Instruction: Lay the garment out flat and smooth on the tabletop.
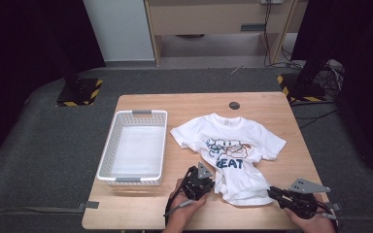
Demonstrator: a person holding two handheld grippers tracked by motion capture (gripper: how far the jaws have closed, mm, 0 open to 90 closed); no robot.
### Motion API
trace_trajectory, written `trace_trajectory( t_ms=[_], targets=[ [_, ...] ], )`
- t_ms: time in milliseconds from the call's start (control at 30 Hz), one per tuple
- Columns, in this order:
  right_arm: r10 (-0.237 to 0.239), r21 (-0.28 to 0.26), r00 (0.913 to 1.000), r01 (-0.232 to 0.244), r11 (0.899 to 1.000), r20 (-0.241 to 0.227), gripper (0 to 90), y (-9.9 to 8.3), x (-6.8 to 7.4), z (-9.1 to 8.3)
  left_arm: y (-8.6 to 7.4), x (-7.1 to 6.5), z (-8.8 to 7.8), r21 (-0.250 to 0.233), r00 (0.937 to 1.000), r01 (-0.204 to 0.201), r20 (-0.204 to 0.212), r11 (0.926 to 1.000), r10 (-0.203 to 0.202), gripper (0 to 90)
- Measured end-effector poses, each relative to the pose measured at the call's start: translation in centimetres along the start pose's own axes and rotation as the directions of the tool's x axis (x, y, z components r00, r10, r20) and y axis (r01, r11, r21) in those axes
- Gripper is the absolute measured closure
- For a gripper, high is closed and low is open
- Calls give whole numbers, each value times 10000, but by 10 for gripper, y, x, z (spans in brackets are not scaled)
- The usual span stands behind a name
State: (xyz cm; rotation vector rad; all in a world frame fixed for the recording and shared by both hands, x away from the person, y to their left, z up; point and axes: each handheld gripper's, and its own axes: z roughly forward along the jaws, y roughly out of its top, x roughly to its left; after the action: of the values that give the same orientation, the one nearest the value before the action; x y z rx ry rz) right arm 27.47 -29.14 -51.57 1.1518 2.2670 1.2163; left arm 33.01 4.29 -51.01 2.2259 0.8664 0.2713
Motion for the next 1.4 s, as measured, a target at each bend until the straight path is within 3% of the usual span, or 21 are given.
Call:
trace_trajectory(
  t_ms=[167, 333, 467, 600, 667, 767, 867, 933, 1100, 1233, 1267, 1400],
  targets=[
    [202, 133, 9964, -214, 9997, 823, 741, -3, -4, -3, 2, -2, -9, -393, 9995, 143, -281, 9991, -154, 661],
    [373, 363, 9920, -419, 9985, 1205, 687, -8, -8, 1, 7, -12, -15, -689, 10000, 52, 72, 9976, -47, 603],
    [599, 428, 9882, -665, 9969, 1408, 628, -11, -11, 5, 5, -16, -7, -304, 9998, -178, 124, 9994, 182, 544],
    [939, 186, 9860, -973, 9951, 1382, 544, -12, -12, 6, 1, -15, 0, -3, 9999, -101, 70, 9999, 101, 507],
    [1081, 134, 9852, -1108, 9937, 1329, 510, -12, -12, 8, 1, -15, 2, 99, 9998, -150, 141, 9998, 149, 535],
    [1352, -59, 9819, -1356, 9907, 1328, 534, -12, -14, 9, 0, -16, 7, 264, 9995, -284, 118, 9992, 281, 591],
    [1714, -398, 9719, -1671, 9851, 1614, 557, -10, -18, 8, -2, -16, 13, 476, 9996, -288, 68, 9984, 285, 591],
    [1451, -134, 9693, -1453, 9893, 1987, 550, -10, -19, 12, -3, -17, 16, 475, 9995, -310, 35, 9984, 308, 590],
    [1187, 413, 9795, -1270, 9910, 1628, 510, -11, -11, 14, -2, -19, 17, 527, 9982, -580, -134, 9969, 588, 633],
    [1052, 1234, 9822, -1250, 9845, 1557, 487, -14, -5, 14, -2, -23, 18, 538, 9966, -772, -254, 9956, 787, 690],
    [909, 1277, 9832, -1117, 9855, 1583, 503, -14, -4, 14, -2, -24, 18, 544, 9960, -832, -280, 9950, 848, 712],
    [428, 1592, 9907, -633, 9852, 1288, 742, -12, 1, 13, -1, -27, 19, 551, 9931, -1056, -458, 9929, 1082, 751]
  ],
)
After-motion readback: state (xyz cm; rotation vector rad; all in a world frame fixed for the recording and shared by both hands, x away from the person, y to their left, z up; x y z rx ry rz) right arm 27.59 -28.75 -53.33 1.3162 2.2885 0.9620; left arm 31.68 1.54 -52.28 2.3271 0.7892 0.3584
